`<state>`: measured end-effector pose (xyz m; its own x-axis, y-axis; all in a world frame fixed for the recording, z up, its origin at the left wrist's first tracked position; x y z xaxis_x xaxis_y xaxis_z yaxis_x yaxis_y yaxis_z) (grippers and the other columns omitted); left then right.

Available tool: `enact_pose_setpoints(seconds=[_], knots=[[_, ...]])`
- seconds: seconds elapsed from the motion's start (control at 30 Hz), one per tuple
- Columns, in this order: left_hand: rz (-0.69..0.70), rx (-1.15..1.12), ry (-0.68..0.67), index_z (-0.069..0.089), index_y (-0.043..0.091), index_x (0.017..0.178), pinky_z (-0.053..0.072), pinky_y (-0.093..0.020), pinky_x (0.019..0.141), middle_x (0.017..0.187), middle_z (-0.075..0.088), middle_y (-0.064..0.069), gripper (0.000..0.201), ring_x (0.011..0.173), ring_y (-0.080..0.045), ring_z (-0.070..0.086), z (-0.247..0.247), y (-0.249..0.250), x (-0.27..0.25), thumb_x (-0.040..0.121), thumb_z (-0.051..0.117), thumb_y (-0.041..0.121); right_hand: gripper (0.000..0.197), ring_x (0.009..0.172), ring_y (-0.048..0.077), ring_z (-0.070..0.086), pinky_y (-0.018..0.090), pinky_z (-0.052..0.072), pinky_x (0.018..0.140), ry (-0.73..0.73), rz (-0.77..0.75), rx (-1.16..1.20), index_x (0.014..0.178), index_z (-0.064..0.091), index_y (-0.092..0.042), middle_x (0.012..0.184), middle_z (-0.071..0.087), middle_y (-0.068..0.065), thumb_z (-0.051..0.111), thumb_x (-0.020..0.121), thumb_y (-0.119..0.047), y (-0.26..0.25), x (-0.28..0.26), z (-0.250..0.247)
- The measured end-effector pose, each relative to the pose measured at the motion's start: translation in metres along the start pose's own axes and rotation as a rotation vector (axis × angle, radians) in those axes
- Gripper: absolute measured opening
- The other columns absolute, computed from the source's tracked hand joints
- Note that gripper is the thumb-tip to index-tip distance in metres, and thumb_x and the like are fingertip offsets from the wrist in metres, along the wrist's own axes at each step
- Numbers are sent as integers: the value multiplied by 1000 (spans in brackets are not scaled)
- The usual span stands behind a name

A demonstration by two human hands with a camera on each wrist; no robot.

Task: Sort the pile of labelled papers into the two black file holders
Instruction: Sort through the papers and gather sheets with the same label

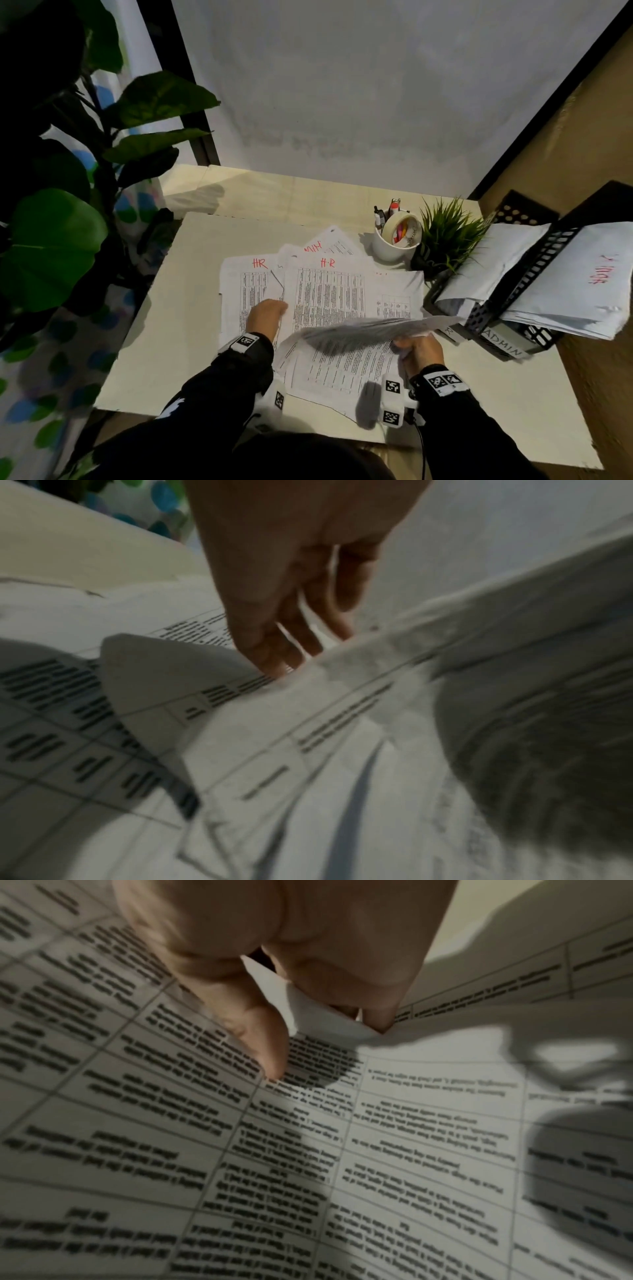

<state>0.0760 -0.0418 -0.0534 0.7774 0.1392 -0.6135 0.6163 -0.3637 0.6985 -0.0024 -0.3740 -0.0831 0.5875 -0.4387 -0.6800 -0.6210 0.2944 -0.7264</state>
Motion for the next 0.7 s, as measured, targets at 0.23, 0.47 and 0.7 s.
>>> enact_pose_setpoints(seconds=[0.23,0.47,0.7], knots=[[-89,19,97,49,5,128,41,-30,91,124,57,-16,47,114,-33,56,4,-18,6,85,60,21,13,46,23,54,27,48,45,14,129,0,63,60,2,58,60,16,62,57,14,28,-3,4],[253,41,36,65,10,86,39,-27,68,80,59,-7,9,81,-23,54,21,9,-3,89,59,17,23,85,36,59,46,48,83,-5,96,71,69,65,1,88,66,23,66,47,9,22,-10,9],[310,-24,-204,67,25,76,48,-21,63,69,69,8,32,74,-19,61,27,11,-21,89,54,-1,39,97,33,57,42,46,91,-141,47,429,78,56,-4,100,62,14,45,47,18,12,-19,24]])
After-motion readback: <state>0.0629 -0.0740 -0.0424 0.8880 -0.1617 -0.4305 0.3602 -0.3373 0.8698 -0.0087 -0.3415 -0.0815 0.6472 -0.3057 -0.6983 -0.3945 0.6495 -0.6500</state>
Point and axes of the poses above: each hand's wrist, its own x-axis towards the middle knuckle, its own z-axis out of the palm, y = z × x, the point moved 9 cm from there along x, towards the middle knuckle
